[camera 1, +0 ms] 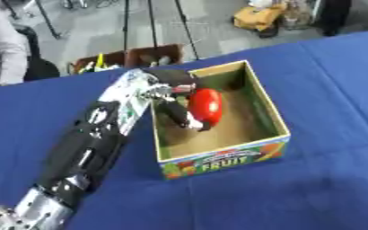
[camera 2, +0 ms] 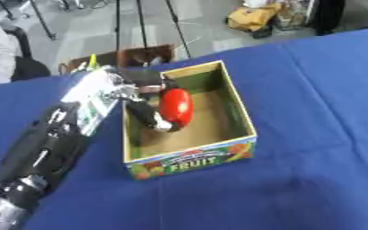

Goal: Pick up objects on the table and place them in the box.

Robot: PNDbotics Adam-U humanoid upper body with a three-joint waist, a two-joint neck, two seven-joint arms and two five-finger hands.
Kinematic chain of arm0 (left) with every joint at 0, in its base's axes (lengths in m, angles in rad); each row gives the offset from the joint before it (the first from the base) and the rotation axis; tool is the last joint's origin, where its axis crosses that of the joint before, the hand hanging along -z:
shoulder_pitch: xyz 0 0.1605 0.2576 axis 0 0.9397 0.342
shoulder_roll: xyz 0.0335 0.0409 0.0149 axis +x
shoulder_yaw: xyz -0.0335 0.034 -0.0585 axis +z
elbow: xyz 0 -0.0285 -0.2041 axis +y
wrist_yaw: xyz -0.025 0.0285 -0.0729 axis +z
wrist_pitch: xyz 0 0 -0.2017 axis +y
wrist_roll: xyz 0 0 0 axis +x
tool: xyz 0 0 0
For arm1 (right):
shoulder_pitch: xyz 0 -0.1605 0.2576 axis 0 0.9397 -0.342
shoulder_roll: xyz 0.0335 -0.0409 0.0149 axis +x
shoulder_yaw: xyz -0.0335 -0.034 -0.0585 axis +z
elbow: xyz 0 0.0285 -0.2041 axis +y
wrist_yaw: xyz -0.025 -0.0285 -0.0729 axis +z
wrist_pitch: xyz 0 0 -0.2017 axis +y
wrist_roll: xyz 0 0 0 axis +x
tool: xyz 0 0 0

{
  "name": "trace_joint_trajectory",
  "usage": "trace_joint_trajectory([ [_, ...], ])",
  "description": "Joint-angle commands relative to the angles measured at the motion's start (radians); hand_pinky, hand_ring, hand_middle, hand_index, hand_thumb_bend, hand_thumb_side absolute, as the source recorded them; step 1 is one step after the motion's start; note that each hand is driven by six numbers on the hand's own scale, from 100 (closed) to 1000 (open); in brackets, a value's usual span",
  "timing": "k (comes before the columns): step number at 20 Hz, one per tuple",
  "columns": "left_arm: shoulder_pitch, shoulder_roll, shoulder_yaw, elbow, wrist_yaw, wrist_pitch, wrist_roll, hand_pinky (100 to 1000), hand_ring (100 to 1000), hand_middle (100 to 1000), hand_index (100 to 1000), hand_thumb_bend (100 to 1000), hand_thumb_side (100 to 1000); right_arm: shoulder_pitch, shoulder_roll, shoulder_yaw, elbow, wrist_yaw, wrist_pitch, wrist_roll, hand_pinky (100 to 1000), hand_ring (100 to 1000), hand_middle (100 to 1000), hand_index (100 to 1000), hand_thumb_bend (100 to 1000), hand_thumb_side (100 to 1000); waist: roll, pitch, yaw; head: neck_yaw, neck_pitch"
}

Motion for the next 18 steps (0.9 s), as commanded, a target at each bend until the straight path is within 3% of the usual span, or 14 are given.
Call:
trace_joint_trajectory([
  [1, -0.031, 0.057, 0.022, -0.068, 0.108, 0.034, -0.029, 475, 672, 733, 894, 166, 720, -0.005, -0.011, 0.0, -0.014, 0.003, 0.003, -0.001, 283, 192, 232, 368, 100, 846, -0.006, -0.023, 0.003, -0.011, 0.008],
  [7, -0.03, 0.083, 0.025, -0.114, 0.128, 0.07, -0.059, 492, 690, 750, 901, 189, 707, -0.005, -0.011, 0.001, -0.015, 0.0, 0.004, -0.001, 282, 192, 232, 368, 100, 846, -0.008, -0.026, 0.004, -0.017, 0.006],
  [16, -0.027, 0.074, 0.017, -0.098, 0.122, 0.068, -0.083, 488, 684, 734, 886, 189, 693, -0.007, -0.01, 0.002, -0.015, 0.001, 0.003, -0.001, 282, 191, 231, 368, 100, 845, -0.008, -0.023, 0.001, -0.018, 0.002],
  [17, -0.025, 0.069, 0.013, -0.086, 0.122, 0.066, -0.092, 532, 729, 771, 918, 265, 731, -0.007, -0.01, 0.002, -0.015, 0.001, 0.004, -0.001, 282, 191, 231, 368, 100, 845, -0.007, -0.022, -0.001, -0.018, 0.002],
  [18, -0.022, 0.063, 0.005, -0.067, 0.13, 0.055, -0.118, 658, 815, 846, 971, 437, 798, -0.008, -0.01, 0.002, -0.015, 0.001, 0.003, -0.001, 281, 191, 231, 367, 100, 845, -0.006, -0.021, -0.003, -0.018, 0.002],
])
